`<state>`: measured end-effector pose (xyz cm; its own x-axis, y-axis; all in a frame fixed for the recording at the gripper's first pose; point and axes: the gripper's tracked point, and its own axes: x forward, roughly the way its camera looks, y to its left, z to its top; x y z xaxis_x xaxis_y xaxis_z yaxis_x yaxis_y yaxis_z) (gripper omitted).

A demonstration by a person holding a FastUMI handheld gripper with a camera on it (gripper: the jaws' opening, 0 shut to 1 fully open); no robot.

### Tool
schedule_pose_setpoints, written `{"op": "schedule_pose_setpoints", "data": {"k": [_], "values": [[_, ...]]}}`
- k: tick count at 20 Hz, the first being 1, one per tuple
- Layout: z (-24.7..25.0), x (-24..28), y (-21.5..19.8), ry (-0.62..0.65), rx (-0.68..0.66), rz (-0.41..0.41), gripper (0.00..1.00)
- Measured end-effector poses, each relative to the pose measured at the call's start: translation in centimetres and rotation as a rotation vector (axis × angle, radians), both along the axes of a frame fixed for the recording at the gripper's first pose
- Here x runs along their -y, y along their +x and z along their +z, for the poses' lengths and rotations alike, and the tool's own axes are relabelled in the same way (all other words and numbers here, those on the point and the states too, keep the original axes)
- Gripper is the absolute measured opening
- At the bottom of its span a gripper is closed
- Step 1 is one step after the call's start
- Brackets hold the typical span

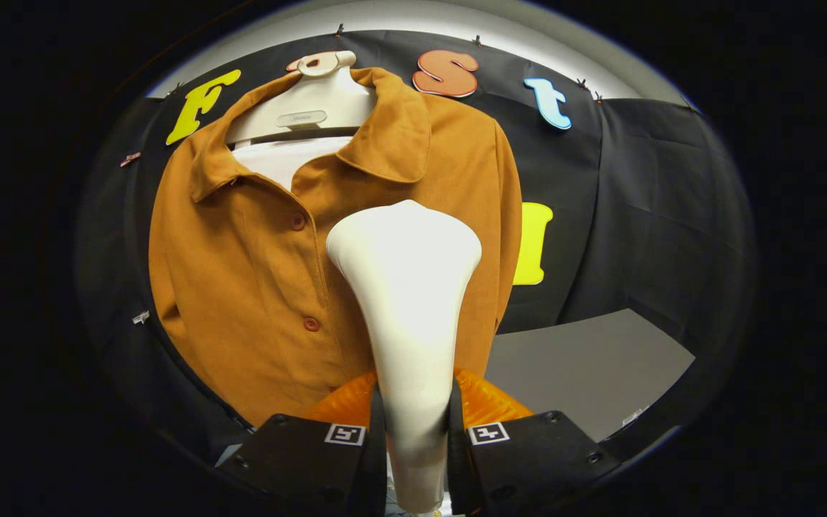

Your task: Iron the clothes twice with a garment steamer, once on the left side and once on the right side.

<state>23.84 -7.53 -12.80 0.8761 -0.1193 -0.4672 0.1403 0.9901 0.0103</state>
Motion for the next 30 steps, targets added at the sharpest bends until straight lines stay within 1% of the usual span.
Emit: {"op": "schedule_pose_setpoints", "data": {"k": [8,21,30], "values": [[-2.6,-0.2,0.0,-0.003,-0.053,-0.015,0.37],[-10.0,-0.4,-3.0,0.032,-0.218,-0.049,0.37],[-15.5,0.2,-5.6,0.054,-0.353,-0.049,0.37]]}}
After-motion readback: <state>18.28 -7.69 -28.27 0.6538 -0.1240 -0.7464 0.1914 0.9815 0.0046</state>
